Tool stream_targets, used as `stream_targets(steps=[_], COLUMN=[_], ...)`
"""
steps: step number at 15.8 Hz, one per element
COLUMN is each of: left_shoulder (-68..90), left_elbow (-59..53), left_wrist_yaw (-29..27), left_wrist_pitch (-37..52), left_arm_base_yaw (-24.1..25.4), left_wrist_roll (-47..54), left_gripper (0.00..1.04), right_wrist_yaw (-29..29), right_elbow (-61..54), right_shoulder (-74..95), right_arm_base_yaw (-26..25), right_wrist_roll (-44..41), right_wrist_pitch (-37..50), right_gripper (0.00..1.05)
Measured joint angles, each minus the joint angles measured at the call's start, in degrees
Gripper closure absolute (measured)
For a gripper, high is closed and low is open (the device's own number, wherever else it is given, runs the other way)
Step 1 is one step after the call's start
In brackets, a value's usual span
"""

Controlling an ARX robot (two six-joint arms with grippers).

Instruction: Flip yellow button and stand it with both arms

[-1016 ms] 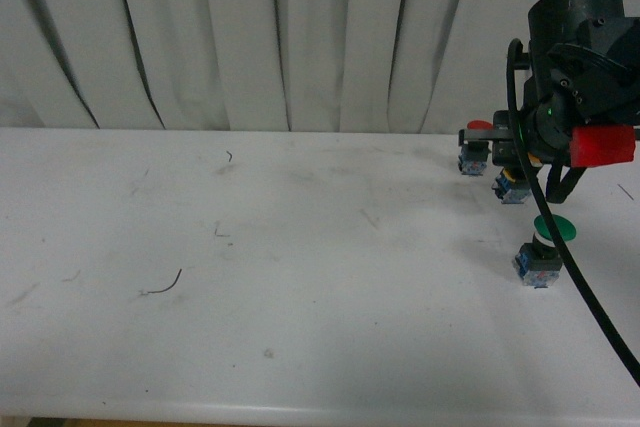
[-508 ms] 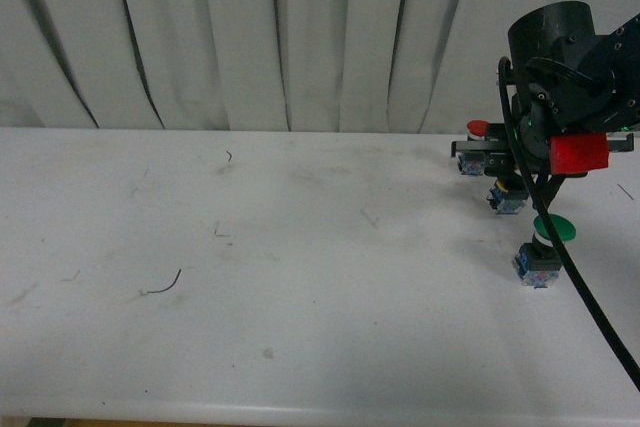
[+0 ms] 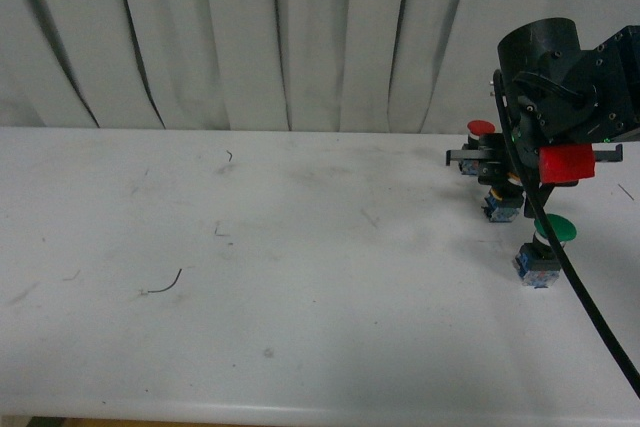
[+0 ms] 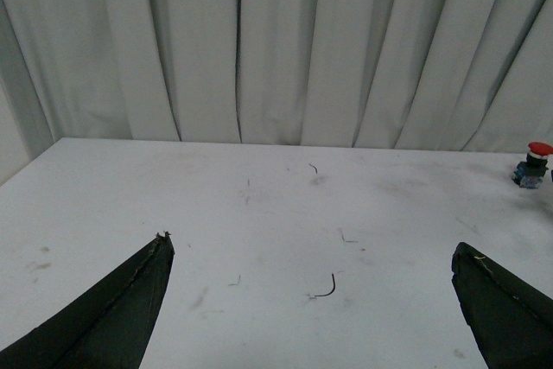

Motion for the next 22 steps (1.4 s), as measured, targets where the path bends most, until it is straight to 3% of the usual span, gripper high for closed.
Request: stream_targets(steps=[7,8,10,12,20,22], left_shoulder=[0.00,0.00,0.00,0.00,0.00,0.00], left_elbow=[0.00,0.00,0.00,0.00,0.00,0.00], left_wrist_yaw=[0.00,0.00,0.00,0.00,0.00,0.00], left_wrist_pitch=[0.00,0.00,0.00,0.00,0.00,0.00], left_arm_base_yaw=[0.00,0.00,0.00,0.00,0.00,0.00], left_wrist_roll=[0.00,0.00,0.00,0.02,0.00,0.00], left_gripper=[0.07,0.07,0.07,0.07,0.07,0.07], right_wrist_yaw=[0.83,0.76,0.24,0.02,-7.19,-10.56], right_elbow=[-0.02,-0.02,-0.02,-0.02,-10.99,-23.65], right_shoulder=[0.02,0.02,0.02,0.02,-13.09,-26.27], right_arm_base_yaw=[-0.04,-0.07,-0.39,-0.44,-1.20,-3.06], right_wrist_roll=[-0.15,-0.17,-0.17,-0.07,-1.18,-3.28], right_wrist_pitch=[0.33,0.61,0.74,0.98,11.91,23.98], right_gripper=[0.69,0.58,0.18,0.04,0.06,0.06])
